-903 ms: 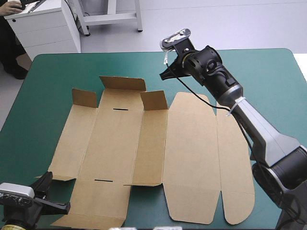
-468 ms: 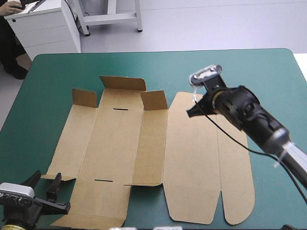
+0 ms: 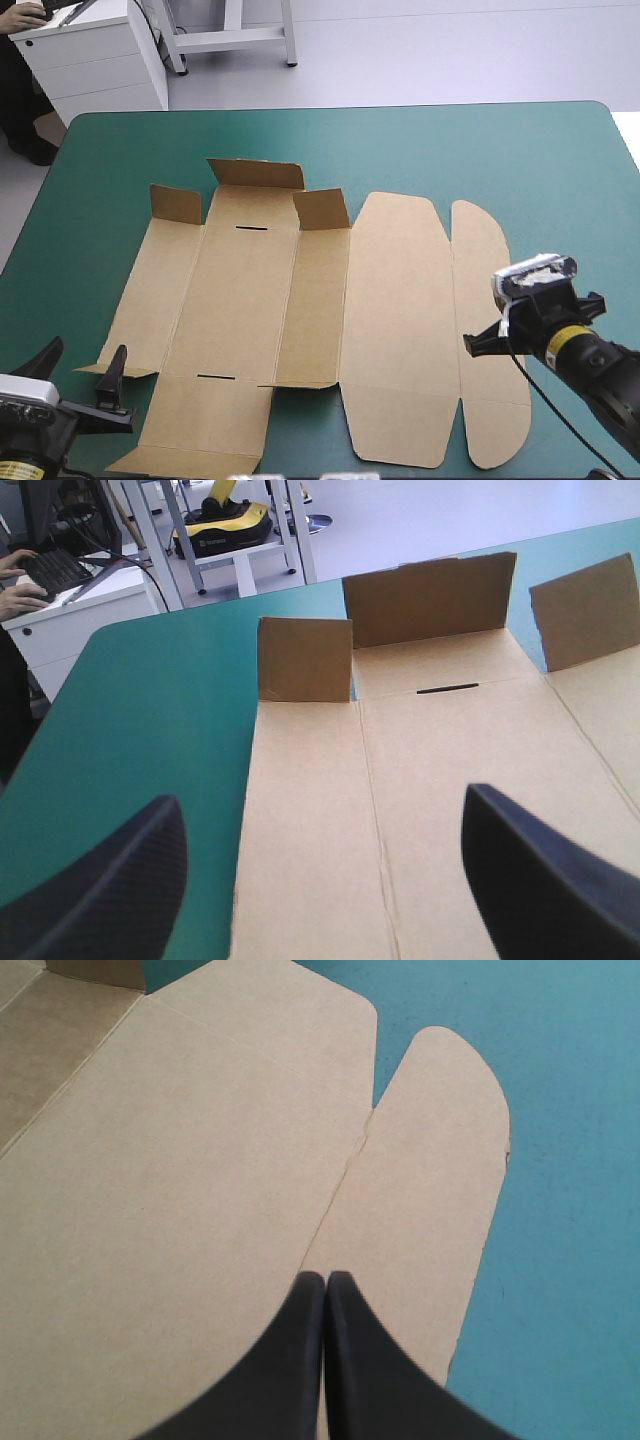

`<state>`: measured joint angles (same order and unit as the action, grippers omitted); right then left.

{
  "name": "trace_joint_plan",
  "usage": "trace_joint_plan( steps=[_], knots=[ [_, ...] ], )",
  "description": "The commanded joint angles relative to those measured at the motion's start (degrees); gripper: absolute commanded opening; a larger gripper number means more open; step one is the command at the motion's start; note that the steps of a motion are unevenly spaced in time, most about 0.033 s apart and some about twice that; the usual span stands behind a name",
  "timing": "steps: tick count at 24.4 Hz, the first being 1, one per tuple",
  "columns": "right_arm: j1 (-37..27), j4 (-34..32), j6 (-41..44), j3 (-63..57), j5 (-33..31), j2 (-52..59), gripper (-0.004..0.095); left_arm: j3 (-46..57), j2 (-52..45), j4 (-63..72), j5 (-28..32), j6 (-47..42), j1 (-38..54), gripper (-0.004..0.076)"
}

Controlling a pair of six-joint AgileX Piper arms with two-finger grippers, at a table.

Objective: Fold the box

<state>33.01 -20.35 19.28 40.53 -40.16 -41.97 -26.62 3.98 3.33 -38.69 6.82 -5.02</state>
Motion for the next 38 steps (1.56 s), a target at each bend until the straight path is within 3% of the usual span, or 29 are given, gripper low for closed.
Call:
trace_joint_plan(
  steps=[1, 4, 16, 22, 26, 30, 33, 38],
  knots=[
    [-0.22, -1.15, 0.41, -1.58, 2.96, 6.0, -0.002, -4.43, 5.45, -2.05, 4.46, -0.02, -0.48, 0.0545],
    [-0.22, -0.72, 0.41, -3.13, 1.97, 10.36, -0.002, -8.63, 11.27, -2.07, 3.32, -0.02, -0.48, 0.0545],
    [-0.22, 3.31, -0.01, -5.54, -2.64, 17.17, -0.002, -25.25, 39.12, -9.59, -10.93, 1.19, -0.48, 0.0545],
    [-0.22, 5.81, -4.57, -5.54, -2.51, 17.17, -0.002, -26.33, 49.99, -13.61, -10.0, -4.99, 0.65, 0.0545],
    [-0.22, 7.21, -4.47, -5.64, -2.86, 17.17, -0.002, -26.33, 52.75, -9.13, -5.62, -5.9, 11.12, 0.0545],
    [-0.22, 7.52, -4.47, -11.01, 0.82, 18.67, -0.002, -25.65, 56.4, 10.64, -5.08, 9.09, 18.45, 0.0545],
    [-0.22, 10.97, -7.33, -14.61, 3.78, 23.95, -0.002, -25.39, 60.08, 10.74, -6.93, 12.56, 20.28, 0.0545],
    [-0.22, 16.42, -11.81, -14.61, 0.71, 34.43, -0.002, -25.27, 65.79, 15.4, -12.73, 19.42, 24.07, 0.0544]
  ],
)
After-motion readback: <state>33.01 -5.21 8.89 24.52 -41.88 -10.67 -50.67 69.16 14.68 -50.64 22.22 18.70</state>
